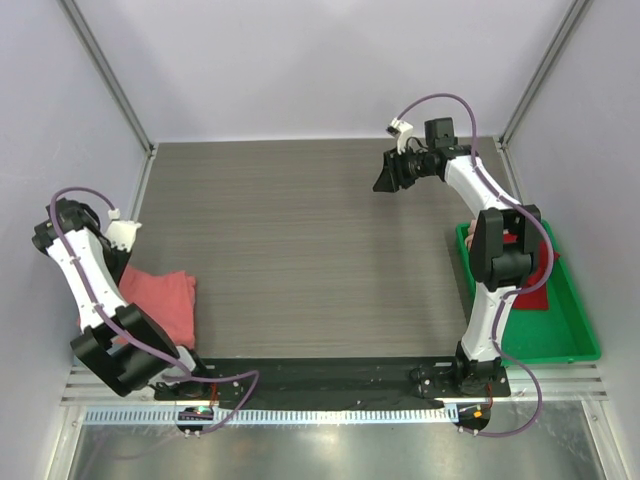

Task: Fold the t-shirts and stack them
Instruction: Neatly place the folded tshirt to the corner

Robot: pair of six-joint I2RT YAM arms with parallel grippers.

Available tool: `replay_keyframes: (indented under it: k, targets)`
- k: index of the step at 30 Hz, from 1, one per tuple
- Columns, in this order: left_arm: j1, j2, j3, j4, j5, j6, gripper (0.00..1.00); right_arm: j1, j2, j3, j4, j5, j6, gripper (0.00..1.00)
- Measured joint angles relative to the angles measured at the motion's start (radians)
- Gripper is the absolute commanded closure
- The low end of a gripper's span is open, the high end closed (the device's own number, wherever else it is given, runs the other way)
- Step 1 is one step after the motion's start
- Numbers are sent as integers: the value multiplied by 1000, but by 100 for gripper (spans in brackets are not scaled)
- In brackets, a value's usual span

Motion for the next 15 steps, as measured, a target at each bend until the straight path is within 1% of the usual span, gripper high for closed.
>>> replay_keyframes:
  k: [8, 10, 11, 14, 15]
  targets:
    - [0, 69, 6, 45, -24, -21, 100, 1, 14, 0, 4, -1, 27, 55]
    - [0, 78, 6, 57, -34, -25, 88, 1, 14, 0, 5, -1, 33, 55]
    - [0, 80, 6, 66, -38, -26, 85, 1, 14, 0, 5, -1, 36, 55]
    - [0, 79, 5, 96, -50, -36, 69, 1, 14, 0, 6, 0, 40, 55]
    - [0, 79, 5, 112, -60, -49, 59, 1, 14, 0, 9, 2, 42, 55]
